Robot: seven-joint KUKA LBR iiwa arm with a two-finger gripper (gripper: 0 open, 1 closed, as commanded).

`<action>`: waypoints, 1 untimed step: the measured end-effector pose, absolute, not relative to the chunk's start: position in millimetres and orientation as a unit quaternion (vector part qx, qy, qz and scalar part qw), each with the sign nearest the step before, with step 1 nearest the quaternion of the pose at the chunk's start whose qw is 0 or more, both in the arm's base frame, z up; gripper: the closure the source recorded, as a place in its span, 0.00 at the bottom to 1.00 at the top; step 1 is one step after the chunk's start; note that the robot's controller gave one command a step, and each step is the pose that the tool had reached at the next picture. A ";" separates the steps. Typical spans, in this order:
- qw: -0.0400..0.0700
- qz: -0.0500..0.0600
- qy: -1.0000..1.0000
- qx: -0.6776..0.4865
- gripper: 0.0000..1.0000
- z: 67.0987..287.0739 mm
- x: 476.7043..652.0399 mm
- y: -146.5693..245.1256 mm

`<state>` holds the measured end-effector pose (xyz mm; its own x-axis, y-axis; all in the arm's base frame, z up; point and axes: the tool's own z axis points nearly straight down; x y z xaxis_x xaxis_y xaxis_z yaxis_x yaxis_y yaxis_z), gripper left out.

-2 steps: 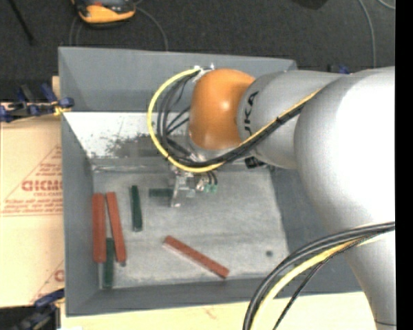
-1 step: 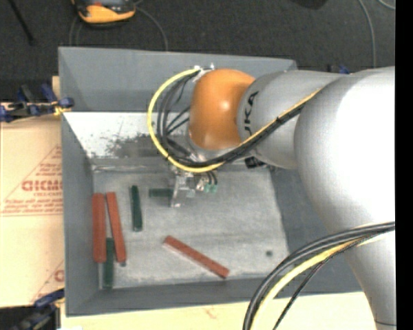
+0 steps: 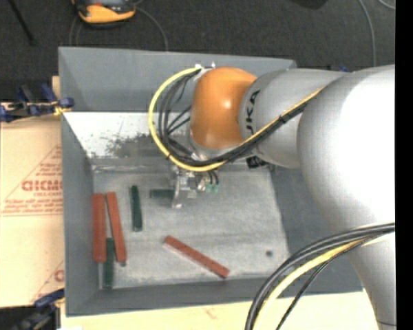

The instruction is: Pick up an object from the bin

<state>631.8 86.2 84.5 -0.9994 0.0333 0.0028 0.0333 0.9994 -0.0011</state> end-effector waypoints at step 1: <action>0.004 0.001 -1.000 -0.017 1.00 106.6 630.7 86.1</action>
Offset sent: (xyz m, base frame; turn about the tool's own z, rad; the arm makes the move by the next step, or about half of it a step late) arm 0.0000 -0.0002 0.0203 0.0000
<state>630.7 86.1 106.6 -0.9994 0.0336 0.0070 0.0336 0.9994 -0.0015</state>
